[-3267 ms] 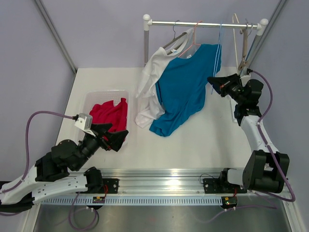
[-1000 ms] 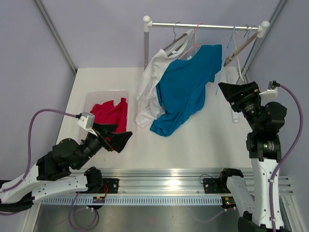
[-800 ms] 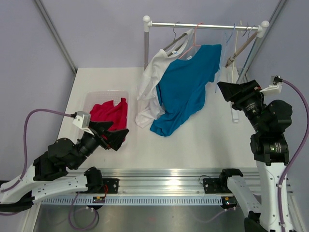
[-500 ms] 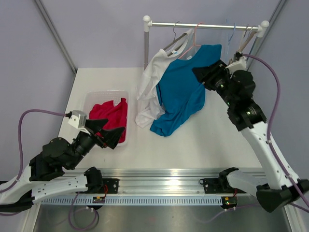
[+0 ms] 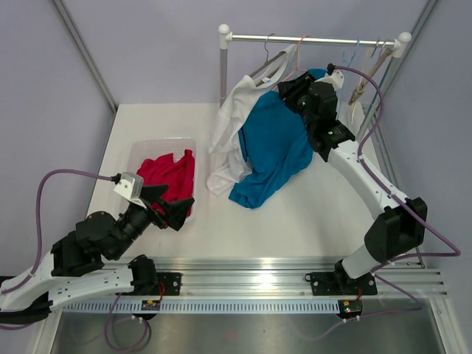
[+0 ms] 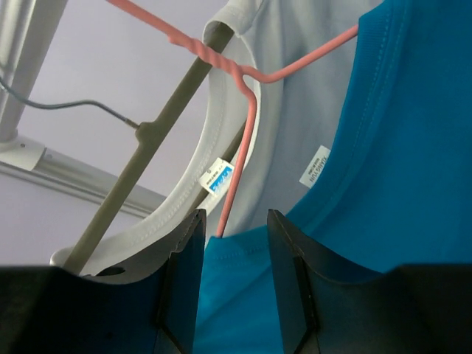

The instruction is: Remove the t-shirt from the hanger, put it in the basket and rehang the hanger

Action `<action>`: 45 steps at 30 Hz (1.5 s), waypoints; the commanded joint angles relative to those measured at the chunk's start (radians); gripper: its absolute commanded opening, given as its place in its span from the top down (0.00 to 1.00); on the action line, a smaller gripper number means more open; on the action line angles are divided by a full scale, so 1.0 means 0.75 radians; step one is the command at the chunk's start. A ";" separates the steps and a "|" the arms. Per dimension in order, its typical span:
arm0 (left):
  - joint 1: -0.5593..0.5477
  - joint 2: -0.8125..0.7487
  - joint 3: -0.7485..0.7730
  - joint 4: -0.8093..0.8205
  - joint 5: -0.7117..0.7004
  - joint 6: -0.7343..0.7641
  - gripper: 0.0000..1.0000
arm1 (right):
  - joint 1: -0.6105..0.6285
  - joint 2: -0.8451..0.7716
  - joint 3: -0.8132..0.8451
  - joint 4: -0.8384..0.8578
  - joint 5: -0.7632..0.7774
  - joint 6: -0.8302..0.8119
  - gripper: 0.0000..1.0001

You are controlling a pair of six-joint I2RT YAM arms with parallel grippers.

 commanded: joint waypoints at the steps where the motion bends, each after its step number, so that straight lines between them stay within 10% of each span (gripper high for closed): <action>1: 0.000 -0.010 -0.003 0.033 0.007 0.035 0.01 | 0.018 0.052 0.093 0.136 0.072 0.028 0.53; 9: 0.002 0.047 -0.015 0.055 0.042 0.061 0.01 | 0.016 0.179 0.160 0.175 0.086 0.038 0.61; 17: 0.014 0.082 -0.035 0.088 0.042 0.049 0.01 | 0.016 0.100 0.099 0.210 0.060 0.004 1.00; 45: 0.020 0.197 -0.001 0.264 0.306 0.015 0.06 | -0.178 -0.274 0.044 -0.330 -0.744 -0.080 1.00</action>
